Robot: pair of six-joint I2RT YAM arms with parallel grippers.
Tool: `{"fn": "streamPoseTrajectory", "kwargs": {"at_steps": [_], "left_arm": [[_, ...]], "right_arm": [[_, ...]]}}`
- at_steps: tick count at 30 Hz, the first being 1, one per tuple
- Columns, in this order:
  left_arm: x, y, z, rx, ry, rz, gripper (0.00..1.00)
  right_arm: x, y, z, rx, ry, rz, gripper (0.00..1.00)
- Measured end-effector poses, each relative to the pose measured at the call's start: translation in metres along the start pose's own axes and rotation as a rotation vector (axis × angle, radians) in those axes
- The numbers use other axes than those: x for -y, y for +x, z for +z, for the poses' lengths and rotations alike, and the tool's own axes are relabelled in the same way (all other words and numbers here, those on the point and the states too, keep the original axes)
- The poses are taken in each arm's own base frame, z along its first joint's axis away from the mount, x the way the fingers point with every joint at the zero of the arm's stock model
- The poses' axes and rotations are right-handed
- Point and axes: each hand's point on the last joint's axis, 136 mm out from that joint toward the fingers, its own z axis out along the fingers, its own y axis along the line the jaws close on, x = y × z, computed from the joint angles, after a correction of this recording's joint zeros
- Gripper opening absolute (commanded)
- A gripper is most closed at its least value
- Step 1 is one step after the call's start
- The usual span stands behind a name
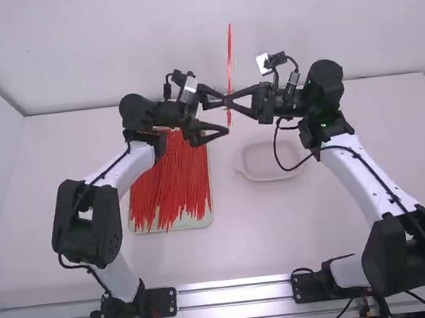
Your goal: Fasten the cable tie
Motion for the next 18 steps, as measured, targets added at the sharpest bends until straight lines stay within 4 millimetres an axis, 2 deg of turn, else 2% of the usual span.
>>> {"fn": "streamPoseTrajectory", "kwargs": {"at_steps": [3, 7, 11, 18], "left_arm": [[-0.004, 0.006, 0.000, -0.010, -0.002, -0.043, 0.99], [-0.018, 0.022, -0.004, -0.018, -0.040, -0.147, 0.99], [-0.041, 0.040, -0.018, -0.019, -0.142, -0.240, 0.99], [-0.060, 0.056, -0.040, -0.029, -0.251, -0.254, 0.99]], "right_arm": [[0.008, -0.004, -0.012, 0.014, 0.028, 0.000, 0.00], [0.030, -0.002, -0.036, 0.020, 0.094, 0.062, 0.00], [0.054, 0.011, -0.060, 0.018, 0.177, 0.143, 0.00], [0.085, 0.044, -0.076, -0.022, 0.338, 0.235, 0.00]]}}
